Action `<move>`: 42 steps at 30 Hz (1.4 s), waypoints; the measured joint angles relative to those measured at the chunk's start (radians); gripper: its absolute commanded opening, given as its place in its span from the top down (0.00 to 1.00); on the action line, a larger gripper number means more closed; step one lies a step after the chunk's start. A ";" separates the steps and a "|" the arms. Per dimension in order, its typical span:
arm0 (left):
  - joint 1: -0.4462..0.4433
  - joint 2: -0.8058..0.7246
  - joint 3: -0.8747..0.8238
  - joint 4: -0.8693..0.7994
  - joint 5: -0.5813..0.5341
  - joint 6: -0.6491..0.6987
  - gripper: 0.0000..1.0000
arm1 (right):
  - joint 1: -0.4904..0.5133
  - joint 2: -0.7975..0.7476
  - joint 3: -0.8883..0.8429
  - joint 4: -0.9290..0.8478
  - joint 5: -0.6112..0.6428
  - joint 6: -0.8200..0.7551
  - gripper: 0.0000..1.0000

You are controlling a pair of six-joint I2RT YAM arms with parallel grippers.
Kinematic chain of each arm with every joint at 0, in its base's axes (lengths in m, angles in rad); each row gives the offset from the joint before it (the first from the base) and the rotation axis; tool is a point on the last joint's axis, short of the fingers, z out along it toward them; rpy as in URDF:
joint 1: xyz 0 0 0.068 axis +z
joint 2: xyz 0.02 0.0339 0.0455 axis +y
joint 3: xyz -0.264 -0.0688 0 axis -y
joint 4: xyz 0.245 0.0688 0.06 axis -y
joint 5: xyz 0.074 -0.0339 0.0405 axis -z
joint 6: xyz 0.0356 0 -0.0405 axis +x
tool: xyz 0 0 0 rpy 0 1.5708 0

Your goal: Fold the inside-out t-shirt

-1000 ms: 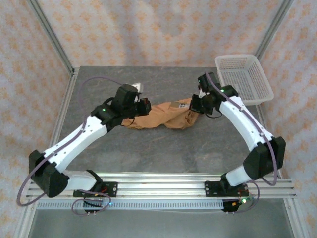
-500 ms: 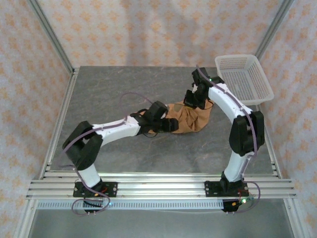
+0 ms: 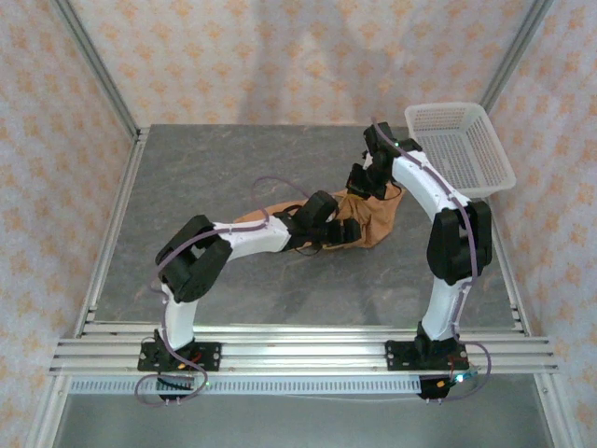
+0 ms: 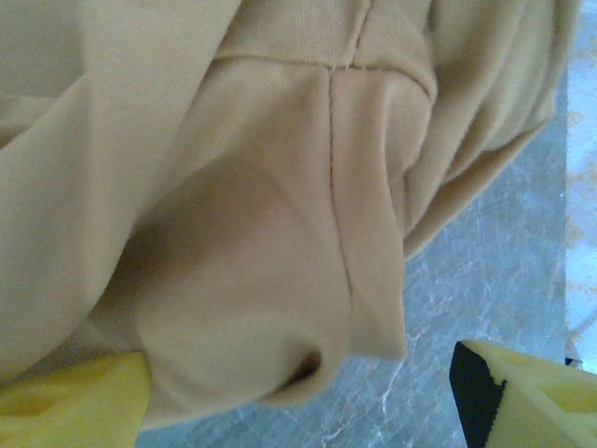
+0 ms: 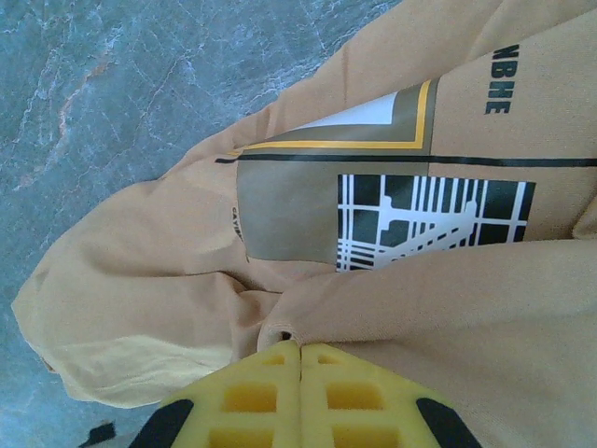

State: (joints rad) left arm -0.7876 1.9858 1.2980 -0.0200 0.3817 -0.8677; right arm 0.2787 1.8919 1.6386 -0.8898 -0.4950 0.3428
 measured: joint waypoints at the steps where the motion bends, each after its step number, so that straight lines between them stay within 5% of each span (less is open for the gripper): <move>1: 0.000 0.021 0.023 -0.006 -0.003 -0.003 0.45 | 0.000 0.000 0.000 0.000 0.000 -0.001 1.00; 3: 0.000 0.058 0.057 -0.016 -0.010 -0.010 0.80 | 0.000 0.000 0.000 0.000 0.000 -0.001 1.00; 5: 0.000 0.074 0.068 -0.035 -0.022 -0.010 1.00 | 0.000 0.000 0.000 0.000 0.001 -0.005 1.00; 11: 0.000 0.002 0.063 -0.200 -0.067 0.041 1.00 | -0.036 0.000 0.000 -0.014 0.059 -0.024 1.00; 20: 0.005 -0.391 -0.063 -0.289 -0.075 0.117 1.00 | -0.064 0.100 0.081 -0.063 0.180 -0.049 1.00; 25: 0.018 -0.298 -0.110 -0.240 -0.046 0.116 1.00 | -0.051 0.132 0.082 -0.064 0.149 -0.049 0.99; 30: 0.065 -0.089 -0.109 -0.192 0.011 0.109 0.95 | -0.019 0.053 -0.023 -0.016 0.129 -0.038 0.73; 35: 0.100 -0.074 -0.108 -0.212 0.028 0.121 0.66 | 0.016 -0.145 -0.277 0.064 0.063 -0.006 0.80; 39: 0.101 -0.140 -0.110 -0.249 0.019 0.136 0.66 | 0.079 -0.219 -0.381 0.145 0.015 0.060 0.82; 42: 0.101 -0.182 -0.123 -0.248 0.019 0.133 0.76 | 0.147 -0.210 -0.394 0.205 -0.003 0.111 0.81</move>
State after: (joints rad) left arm -0.6861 1.8038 1.1751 -0.2676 0.4007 -0.7345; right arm 0.4259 1.6821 1.2446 -0.6849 -0.4984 0.4538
